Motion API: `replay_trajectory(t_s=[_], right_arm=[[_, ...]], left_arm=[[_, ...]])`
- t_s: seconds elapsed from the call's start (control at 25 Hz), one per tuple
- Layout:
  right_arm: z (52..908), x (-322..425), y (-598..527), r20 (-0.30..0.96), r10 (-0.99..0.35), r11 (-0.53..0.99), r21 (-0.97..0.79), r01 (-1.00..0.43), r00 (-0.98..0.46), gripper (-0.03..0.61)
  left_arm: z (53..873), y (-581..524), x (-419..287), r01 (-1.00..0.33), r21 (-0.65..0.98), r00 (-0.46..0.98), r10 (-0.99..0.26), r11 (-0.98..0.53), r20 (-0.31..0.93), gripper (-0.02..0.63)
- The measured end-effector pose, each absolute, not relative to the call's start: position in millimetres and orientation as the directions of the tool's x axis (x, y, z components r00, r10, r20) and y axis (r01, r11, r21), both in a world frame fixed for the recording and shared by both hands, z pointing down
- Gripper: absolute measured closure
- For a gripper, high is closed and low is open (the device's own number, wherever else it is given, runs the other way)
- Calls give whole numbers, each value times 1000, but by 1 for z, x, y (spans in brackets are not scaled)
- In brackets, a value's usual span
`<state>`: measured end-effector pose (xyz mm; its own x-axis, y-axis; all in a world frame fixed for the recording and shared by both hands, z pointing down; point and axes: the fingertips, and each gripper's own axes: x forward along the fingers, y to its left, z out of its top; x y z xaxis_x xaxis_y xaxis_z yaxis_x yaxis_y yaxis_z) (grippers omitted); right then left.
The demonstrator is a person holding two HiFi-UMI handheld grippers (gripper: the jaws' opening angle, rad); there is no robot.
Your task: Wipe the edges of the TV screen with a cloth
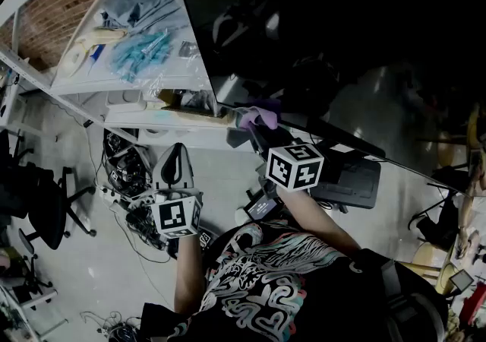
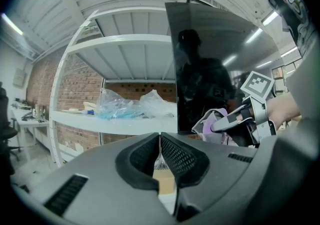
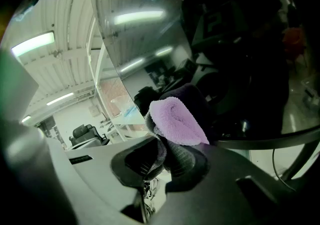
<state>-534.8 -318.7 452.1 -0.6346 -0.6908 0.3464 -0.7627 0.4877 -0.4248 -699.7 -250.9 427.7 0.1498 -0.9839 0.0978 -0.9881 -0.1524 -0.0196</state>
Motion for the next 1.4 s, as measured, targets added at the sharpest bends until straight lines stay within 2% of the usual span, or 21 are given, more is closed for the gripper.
replay_trajectory(t_s=[1.4], right_arm=[[454, -585, -332, 333, -640, 535, -453, -713, -692, 509]], left_arm=[[431, -235, -726, -996, -5, 85, -992, -86, 96, 588]])
